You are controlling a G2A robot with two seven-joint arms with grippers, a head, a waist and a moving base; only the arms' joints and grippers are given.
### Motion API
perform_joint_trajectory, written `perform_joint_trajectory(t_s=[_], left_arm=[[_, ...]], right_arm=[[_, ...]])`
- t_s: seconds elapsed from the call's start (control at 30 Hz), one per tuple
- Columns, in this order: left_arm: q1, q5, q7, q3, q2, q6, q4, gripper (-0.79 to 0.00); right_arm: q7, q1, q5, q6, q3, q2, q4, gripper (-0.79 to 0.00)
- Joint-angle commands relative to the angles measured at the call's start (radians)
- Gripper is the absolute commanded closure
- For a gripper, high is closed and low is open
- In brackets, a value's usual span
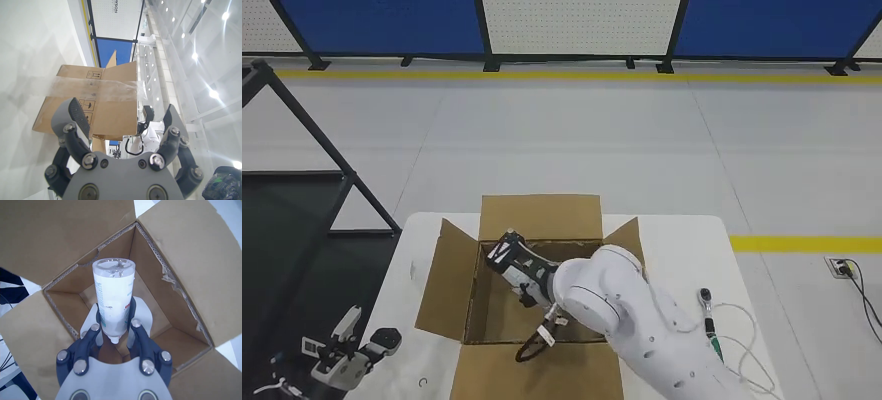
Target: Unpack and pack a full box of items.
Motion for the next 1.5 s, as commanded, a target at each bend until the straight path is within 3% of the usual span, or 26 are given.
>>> perform_joint_trajectory(t_s=[0.0,0.4,0.6,0.9,1.13,1.47], left_arm=[[-0.001,0.003,0.0,0.004,0.0,0.0,-0.001,-0.785],[0.0,0.018,-0.005,0.02,0.0,-0.002,-0.007,-0.785],[0.001,0.024,-0.009,0.022,0.001,0.003,0.004,-0.785],[-0.01,0.037,-0.035,0.037,0.004,0.016,-0.004,-0.785],[-0.023,0.053,-0.054,0.049,0.007,0.025,-0.011,-0.785],[-0.027,0.076,-0.06,0.066,0.009,0.028,-0.026,-0.785]], right_arm=[[0.015,-0.067,-0.077,-0.025,0.022,0.017,-0.109,0.0],[0.015,-0.067,-0.077,-0.025,0.022,0.017,-0.109,0.0],[-0.064,-0.106,-0.057,-0.018,0.08,0.025,-0.161,0.0],[-0.029,-0.231,-0.077,0.119,0.296,0.056,-0.482,0.0],[0.031,-0.404,-0.163,0.215,0.504,0.082,-0.747,0.0],[0.079,-0.586,-0.123,0.291,0.724,0.101,-0.768,0.0]])
